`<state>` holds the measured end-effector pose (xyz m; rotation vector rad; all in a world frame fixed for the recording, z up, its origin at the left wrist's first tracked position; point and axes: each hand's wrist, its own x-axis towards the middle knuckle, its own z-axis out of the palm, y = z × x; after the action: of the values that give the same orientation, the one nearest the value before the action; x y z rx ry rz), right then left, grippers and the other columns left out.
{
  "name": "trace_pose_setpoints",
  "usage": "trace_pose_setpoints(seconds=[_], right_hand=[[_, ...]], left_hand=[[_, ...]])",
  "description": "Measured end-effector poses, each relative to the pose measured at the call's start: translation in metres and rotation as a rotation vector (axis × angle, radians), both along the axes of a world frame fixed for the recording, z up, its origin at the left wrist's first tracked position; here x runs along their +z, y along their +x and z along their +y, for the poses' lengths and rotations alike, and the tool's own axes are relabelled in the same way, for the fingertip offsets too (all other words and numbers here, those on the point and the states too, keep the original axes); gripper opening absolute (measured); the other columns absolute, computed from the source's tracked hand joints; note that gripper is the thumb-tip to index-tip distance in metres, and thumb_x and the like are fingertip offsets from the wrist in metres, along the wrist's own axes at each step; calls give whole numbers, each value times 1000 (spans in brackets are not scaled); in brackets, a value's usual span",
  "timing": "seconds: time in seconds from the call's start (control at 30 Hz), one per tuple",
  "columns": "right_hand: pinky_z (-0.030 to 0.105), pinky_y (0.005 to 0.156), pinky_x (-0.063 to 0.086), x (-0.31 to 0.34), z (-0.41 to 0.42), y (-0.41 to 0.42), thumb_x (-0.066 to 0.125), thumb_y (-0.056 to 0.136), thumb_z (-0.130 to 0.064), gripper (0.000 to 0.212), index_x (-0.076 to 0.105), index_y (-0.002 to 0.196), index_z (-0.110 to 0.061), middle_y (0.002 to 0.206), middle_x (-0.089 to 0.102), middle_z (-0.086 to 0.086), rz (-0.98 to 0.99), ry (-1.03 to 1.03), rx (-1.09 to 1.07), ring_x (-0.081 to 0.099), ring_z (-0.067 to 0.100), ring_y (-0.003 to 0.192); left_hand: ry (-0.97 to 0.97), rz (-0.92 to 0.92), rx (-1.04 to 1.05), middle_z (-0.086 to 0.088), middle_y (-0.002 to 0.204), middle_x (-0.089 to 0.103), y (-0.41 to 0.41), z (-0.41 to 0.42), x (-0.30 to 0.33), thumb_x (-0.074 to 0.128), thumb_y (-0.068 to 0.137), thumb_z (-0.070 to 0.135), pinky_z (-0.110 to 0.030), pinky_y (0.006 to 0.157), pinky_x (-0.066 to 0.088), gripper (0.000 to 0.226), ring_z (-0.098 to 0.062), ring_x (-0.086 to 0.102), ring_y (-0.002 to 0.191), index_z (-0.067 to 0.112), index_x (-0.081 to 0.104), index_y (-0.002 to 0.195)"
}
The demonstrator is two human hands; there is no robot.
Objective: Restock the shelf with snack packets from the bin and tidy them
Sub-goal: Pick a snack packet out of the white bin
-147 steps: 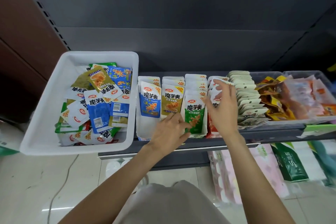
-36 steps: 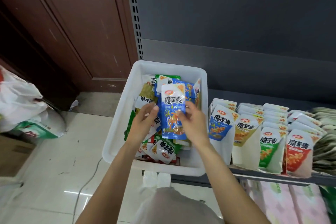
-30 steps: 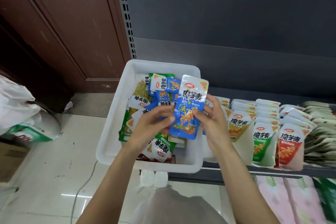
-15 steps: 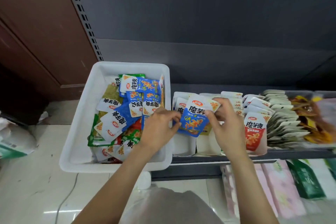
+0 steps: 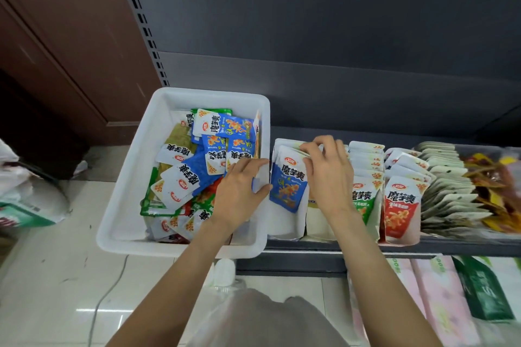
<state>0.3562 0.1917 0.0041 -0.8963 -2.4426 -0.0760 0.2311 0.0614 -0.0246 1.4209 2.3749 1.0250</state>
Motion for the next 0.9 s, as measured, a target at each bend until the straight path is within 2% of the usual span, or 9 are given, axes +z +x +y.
trace_pose_setpoints(seconds=[0.07,0.17,0.27,0.33,0.4,0.5,0.63,0.77,0.9], right_hand=[[32,60,48,-5,2,-1,79,69,-4,30,66,96,-8,97,60,12,-7,24,-11,57,28,84],[34,67,48,-10,5,-1,80,73,-21,29,66,95,-8,96,58,10,-65,-4,-50,55,27,85],[35,68,48,-10,3,-4,80,74,-23,29,66,95,-9,96,57,10,-84,16,-24,53,27,85],[34,66,47,-3,-4,-7,78,76,-21,28,66,99,-11,99,57,10,-34,35,12,50,25,86],[35,66,45,8,-18,-14,73,80,-17,25,66,103,-10,101,58,12,90,28,68,44,22,87],[30,70,44,18,-47,-37,68,84,-15,18,67,101,-9,99,59,9,200,-72,261,49,20,89],[33,76,52,6,-74,-86,59,91,-20,26,61,115,-12,113,58,7,-114,-292,428,57,23,101],[38,101,39,-28,-70,-141,49,97,-34,53,35,142,-10,143,38,14,-462,-374,311,37,30,130],[44,115,20,-51,-64,-168,47,93,-50,77,14,149,-10,155,18,15,-620,-511,222,13,31,144]], left_hand=[[33,-20,16,0,115,57,-2,-2,1,68,83,24,-28,77,50,40,-17,57,100,21,57,121],[77,-29,62,-1,114,58,-9,-10,2,65,86,21,-28,73,51,34,-17,58,99,20,59,119],[96,-41,83,-1,115,59,-17,-20,3,64,87,18,-27,70,53,30,-17,59,99,18,60,117],[110,-36,95,-1,115,60,-22,-27,3,63,87,18,-26,71,54,28,-17,60,99,17,62,115],[117,-20,131,-4,112,61,-29,-36,1,65,86,16,-32,75,55,28,-21,59,101,15,62,114],[9,95,239,-9,112,63,-50,-57,-6,69,81,13,-39,81,50,35,-29,57,102,12,63,115],[-191,75,300,-12,122,57,-85,-74,-13,66,82,14,-43,98,41,47,-33,47,115,11,55,127],[-478,189,247,-6,134,46,-112,-70,-11,64,84,33,-34,103,33,59,-27,39,121,18,43,137],[-563,189,195,-9,128,48,-118,-62,-10,67,82,38,-31,100,34,63,-26,45,117,19,41,137]])
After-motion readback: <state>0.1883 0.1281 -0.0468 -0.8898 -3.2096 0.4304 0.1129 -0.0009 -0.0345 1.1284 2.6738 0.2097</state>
